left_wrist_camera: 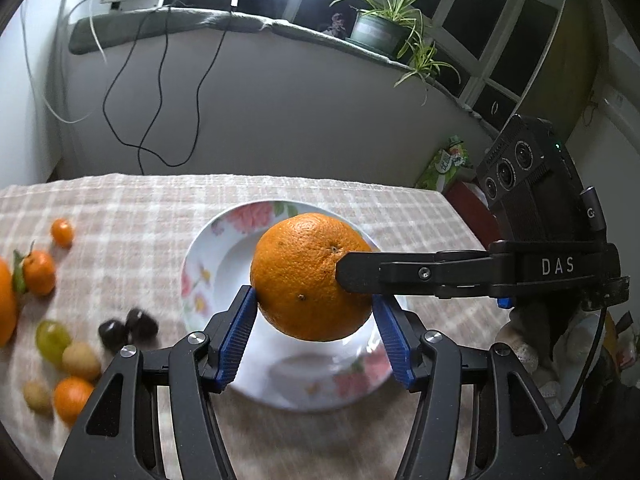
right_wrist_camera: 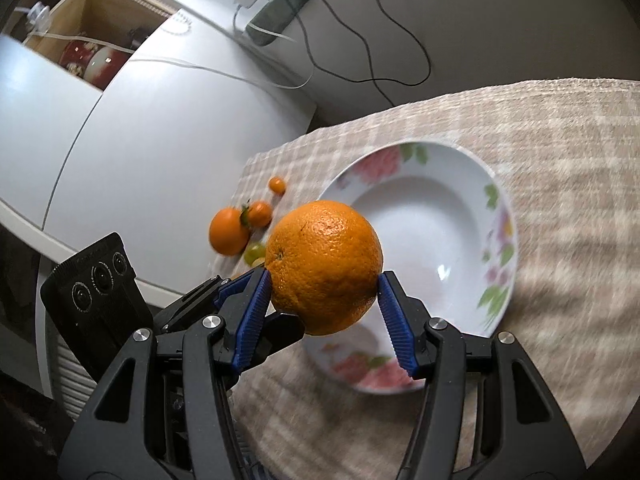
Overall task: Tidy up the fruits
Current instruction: 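Carry the large orange onto the white floral plate and open both grippers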
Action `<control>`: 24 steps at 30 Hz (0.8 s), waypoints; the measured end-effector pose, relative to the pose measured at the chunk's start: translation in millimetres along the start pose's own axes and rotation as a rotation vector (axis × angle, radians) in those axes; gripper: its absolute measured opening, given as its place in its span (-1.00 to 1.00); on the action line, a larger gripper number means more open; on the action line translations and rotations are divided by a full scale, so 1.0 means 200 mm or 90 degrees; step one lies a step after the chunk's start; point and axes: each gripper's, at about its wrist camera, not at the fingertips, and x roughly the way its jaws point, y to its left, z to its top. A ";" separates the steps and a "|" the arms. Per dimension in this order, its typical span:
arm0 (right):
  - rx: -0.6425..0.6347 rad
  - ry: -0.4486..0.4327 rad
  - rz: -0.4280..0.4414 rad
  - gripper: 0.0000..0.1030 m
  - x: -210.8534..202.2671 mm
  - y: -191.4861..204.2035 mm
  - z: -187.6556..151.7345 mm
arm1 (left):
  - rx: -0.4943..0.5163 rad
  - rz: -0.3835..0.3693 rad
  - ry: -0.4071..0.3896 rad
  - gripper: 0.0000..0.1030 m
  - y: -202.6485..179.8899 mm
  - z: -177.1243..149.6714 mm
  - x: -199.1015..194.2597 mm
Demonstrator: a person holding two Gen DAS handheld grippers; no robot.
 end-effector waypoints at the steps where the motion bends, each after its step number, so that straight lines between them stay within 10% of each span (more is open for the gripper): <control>1: 0.003 -0.001 -0.001 0.13 0.01 -0.02 0.02 | -0.001 0.000 0.002 0.15 0.00 0.01 0.02; 24: -0.039 -0.004 -0.085 0.16 0.13 -0.04 0.12 | 0.026 0.029 0.021 0.12 0.01 0.08 0.17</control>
